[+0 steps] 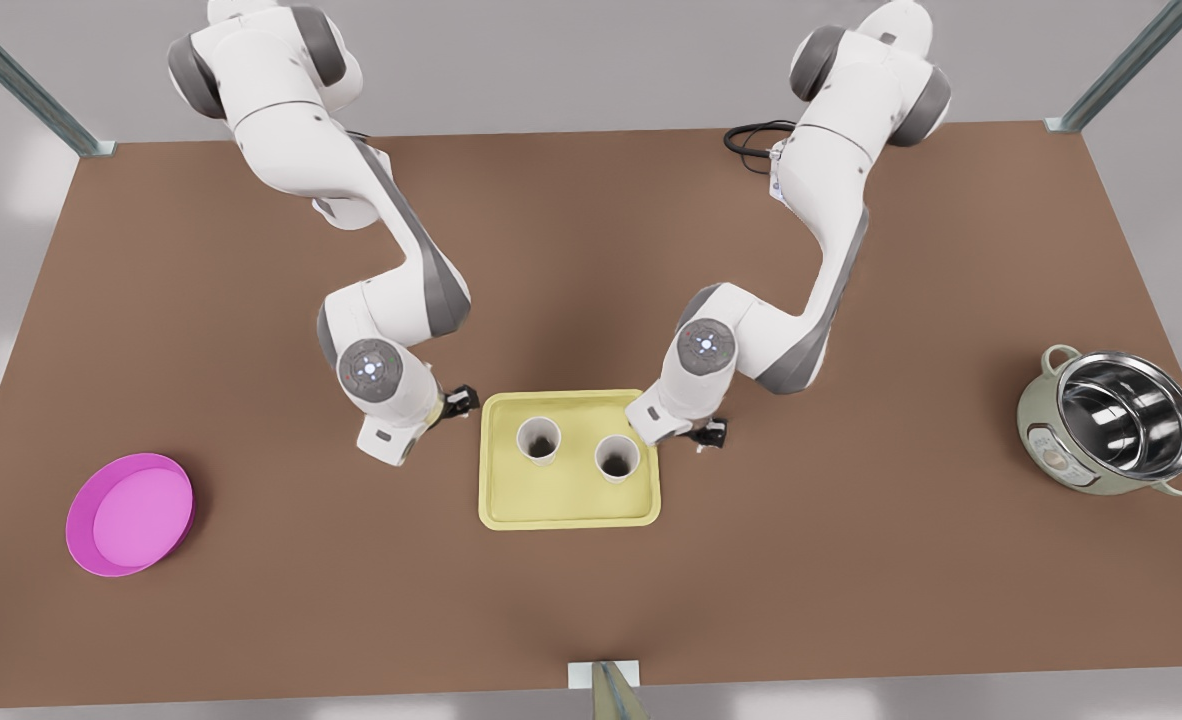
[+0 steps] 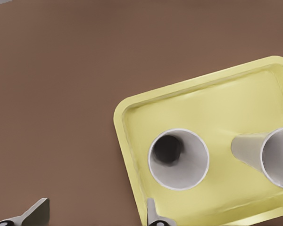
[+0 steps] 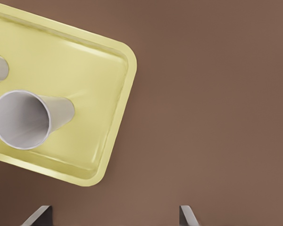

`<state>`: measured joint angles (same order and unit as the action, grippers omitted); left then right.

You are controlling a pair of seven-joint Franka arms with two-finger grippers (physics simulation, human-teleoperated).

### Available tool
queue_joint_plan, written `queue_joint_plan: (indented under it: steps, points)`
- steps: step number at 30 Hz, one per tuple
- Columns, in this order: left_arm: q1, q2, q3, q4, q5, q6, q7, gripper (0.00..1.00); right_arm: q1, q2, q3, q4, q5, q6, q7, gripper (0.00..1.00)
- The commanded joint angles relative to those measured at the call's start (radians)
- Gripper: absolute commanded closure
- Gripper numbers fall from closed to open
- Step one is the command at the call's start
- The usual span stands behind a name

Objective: Use the left arm to pick up the white IKEA cup from the tray and place it on the middle-left position; use the right arm to pick up the white IKEA cup from the tray and place it on the middle-right position

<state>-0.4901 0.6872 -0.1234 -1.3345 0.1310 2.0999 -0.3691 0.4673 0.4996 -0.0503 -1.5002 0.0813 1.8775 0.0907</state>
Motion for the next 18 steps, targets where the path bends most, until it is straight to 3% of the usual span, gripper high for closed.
queue_joint_plan:
  steps: [1,4,18]
  points:
    - [-0.019,0.029,-0.001,0.029,0.024,0.120,-0.455,0.00,0.005,0.020,0.012,0.003,0.002,0.083,0.265,0.00]
    - [-0.053,0.054,0.001,0.028,0.025,0.160,-0.493,0.00,0.010,0.105,0.062,0.032,-0.002,0.167,0.363,0.00]
    - [-0.047,0.080,0.005,-0.055,0.088,0.220,-0.496,0.00,0.020,0.238,0.086,0.080,0.025,0.281,0.417,0.00]
